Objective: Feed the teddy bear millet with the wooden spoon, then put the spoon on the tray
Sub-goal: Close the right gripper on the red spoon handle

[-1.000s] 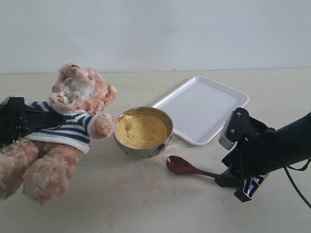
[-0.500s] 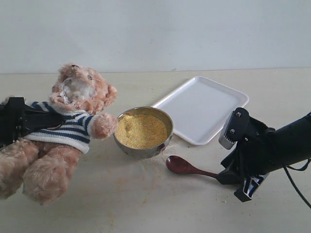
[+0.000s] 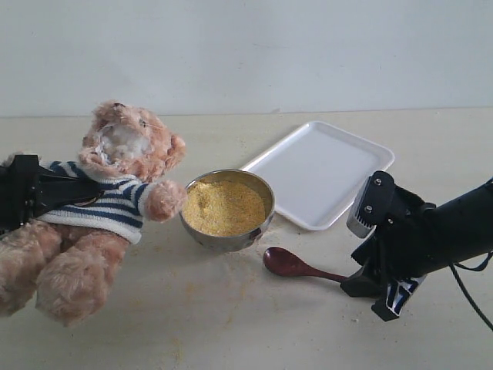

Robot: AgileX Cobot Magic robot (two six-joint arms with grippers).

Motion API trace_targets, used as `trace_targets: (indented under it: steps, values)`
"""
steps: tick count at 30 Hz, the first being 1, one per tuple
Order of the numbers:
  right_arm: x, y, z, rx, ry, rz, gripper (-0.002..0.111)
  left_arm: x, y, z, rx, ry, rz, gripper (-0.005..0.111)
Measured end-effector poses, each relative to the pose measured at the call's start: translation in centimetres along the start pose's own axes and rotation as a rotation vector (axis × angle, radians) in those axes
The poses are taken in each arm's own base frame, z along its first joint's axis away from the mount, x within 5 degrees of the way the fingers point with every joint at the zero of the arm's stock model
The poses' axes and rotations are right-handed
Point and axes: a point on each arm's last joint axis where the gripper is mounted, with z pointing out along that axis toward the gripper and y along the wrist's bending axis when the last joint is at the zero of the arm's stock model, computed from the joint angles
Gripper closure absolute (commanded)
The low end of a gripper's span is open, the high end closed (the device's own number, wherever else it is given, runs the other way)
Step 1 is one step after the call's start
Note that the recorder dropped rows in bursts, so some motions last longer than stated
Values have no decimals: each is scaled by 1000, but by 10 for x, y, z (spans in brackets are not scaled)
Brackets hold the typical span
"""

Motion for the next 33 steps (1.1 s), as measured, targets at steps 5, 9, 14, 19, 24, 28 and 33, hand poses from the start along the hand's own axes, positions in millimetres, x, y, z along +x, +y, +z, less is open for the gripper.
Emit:
trace_targets:
  steps: [5, 9, 14, 19, 24, 28, 33]
  values:
    - [0, 0, 0, 2, -4, -1, 55, 0, 0, 0, 0, 0, 0, 102]
    - [0, -1, 0, 12, 2, -4, 55, 0, 0, 0, 0, 0, 0, 102]
    - [1, -1, 1, 13, 6, -4, 55, 0, 0, 0, 0, 0, 0, 102]
    - [6, -1, 7, -5, 23, 10, 55, 0, 0, 0, 0, 0, 0, 102]
    - [4, -3, 7, 2, 15, 14, 55, 0, 0, 0, 0, 0, 0, 102]
    - [4, -3, 7, 2, 15, 15, 55, 0, 0, 0, 0, 0, 0, 102]
    - [4, -4, 7, 14, 20, 17, 65, 0, 0, 0, 0, 0, 0, 102]
